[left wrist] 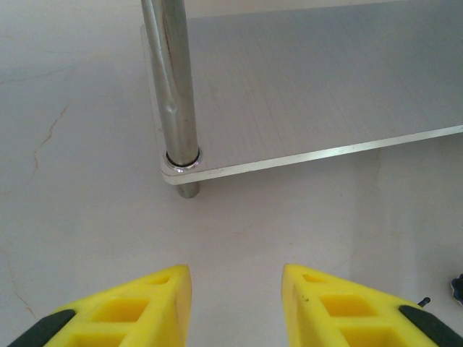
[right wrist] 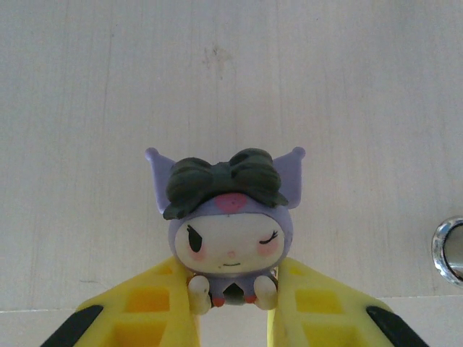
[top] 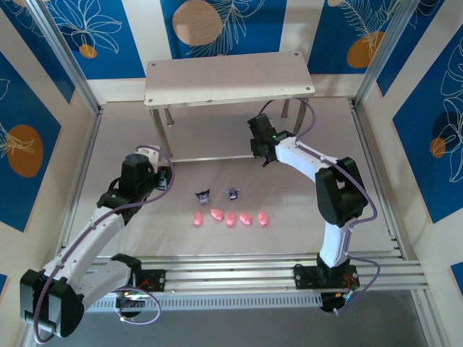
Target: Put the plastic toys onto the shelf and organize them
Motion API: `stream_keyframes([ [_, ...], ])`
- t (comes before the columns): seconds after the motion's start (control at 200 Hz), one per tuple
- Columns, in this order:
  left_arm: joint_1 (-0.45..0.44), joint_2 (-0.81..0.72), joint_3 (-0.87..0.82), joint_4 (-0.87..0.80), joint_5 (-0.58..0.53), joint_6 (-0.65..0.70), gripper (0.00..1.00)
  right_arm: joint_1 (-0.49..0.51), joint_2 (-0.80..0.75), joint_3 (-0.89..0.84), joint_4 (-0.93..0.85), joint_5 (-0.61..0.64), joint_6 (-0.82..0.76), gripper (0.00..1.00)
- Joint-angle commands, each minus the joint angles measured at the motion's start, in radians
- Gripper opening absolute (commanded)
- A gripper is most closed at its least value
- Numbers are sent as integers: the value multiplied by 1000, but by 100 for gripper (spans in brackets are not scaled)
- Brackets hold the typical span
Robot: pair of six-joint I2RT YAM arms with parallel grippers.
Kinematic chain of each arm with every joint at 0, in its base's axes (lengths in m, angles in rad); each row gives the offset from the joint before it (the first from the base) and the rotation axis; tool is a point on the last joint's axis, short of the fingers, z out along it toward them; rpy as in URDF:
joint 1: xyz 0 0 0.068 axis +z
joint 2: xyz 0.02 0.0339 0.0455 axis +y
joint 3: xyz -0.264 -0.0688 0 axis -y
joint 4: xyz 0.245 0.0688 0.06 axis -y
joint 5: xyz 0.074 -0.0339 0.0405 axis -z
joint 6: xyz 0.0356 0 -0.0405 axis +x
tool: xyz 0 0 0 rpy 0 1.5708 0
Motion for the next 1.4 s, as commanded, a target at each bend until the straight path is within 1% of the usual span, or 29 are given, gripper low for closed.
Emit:
stream_keyframes([
  [0.0, -8, 1, 33, -24, 18, 2, 39, 0, 15, 6, 49, 20, 24, 15],
  [0.2, -9, 3, 39, -30, 17, 5, 39, -8, 67, 51, 23, 3, 30, 16],
  [0.33, -9, 7, 43, -31, 19, 6, 42, -13, 92, 68, 6, -4, 40, 21],
  [0.46, -9, 7, 44, -34, 19, 8, 42, -17, 103, 68, 4, -5, 49, 25],
  [0.52, -8, 9, 45, -35, 19, 9, 42, -19, 107, 71, 4, -4, 55, 30],
  [0.64, -8, 13, 49, -37, 19, 9, 42, -28, 112, 71, 4, -10, 66, 34],
  [0.71, -9, 14, 51, -38, 19, 9, 42, -31, 113, 70, 5, -16, 68, 34],
  [0.97, -9, 14, 60, -47, 15, 13, 42, -35, 114, 77, 14, -21, 72, 42],
  [1.04, -8, 13, 62, -48, 13, 14, 42, -36, 109, 75, 15, -26, 72, 48],
  [1.111, -8, 11, 62, -50, 13, 14, 42, -34, 100, 67, 25, -34, 71, 58],
  [1.161, -9, 11, 63, -50, 13, 15, 42, -33, 88, 53, 38, -36, 69, 62],
  [1.226, -9, 9, 63, -53, 13, 15, 42, -31, 64, 32, 53, -40, 70, 64],
  [1.396, -10, 12, 58, -62, 37, 23, 41, -18, -41, -39, 56, -12, 74, 64],
])
